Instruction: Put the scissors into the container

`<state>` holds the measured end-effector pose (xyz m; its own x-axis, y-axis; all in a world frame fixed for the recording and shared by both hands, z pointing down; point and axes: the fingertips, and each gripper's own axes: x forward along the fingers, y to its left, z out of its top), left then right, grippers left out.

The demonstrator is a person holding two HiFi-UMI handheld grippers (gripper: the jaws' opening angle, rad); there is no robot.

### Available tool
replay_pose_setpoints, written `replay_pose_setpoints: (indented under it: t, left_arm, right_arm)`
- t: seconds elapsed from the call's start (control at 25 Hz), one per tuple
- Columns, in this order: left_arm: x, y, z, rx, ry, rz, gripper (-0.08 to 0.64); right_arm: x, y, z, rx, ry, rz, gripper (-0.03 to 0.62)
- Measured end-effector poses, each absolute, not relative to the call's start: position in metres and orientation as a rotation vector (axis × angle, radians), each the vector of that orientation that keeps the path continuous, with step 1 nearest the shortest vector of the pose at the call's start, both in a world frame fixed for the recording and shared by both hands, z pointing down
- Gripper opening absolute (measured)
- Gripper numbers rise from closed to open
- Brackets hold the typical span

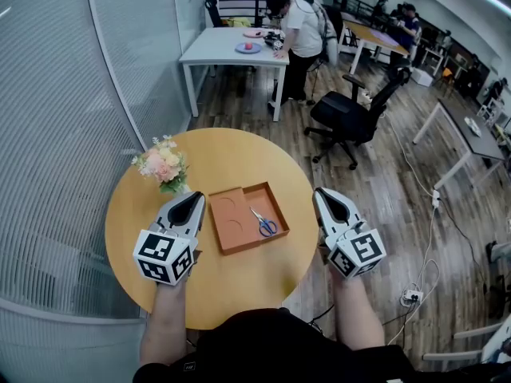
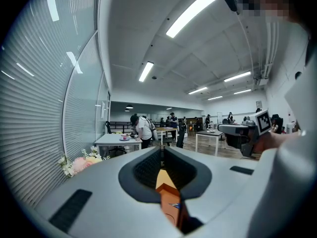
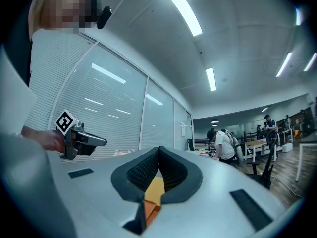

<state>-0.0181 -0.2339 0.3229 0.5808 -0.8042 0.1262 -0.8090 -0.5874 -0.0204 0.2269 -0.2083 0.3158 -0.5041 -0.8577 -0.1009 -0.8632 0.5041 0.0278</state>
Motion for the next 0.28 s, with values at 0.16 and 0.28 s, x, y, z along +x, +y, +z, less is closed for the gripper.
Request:
replay_pose_setpoints:
  t: [0.16,0.28]
  left_arm:
    - [-0.0178,-0.2342,0.3232,2.762,-1.4,0.19,0.029]
    - [-0.019,-0.2341,0.3231,2.764,-1.396,0.19,0.029]
  right_arm:
    - [0.2272,-0.2087,0.3168,-1.538,2.66,0.112,0.035]
    - [0.2245,-0.2086,0.3166,-1.538,2.659,0.107,0.035]
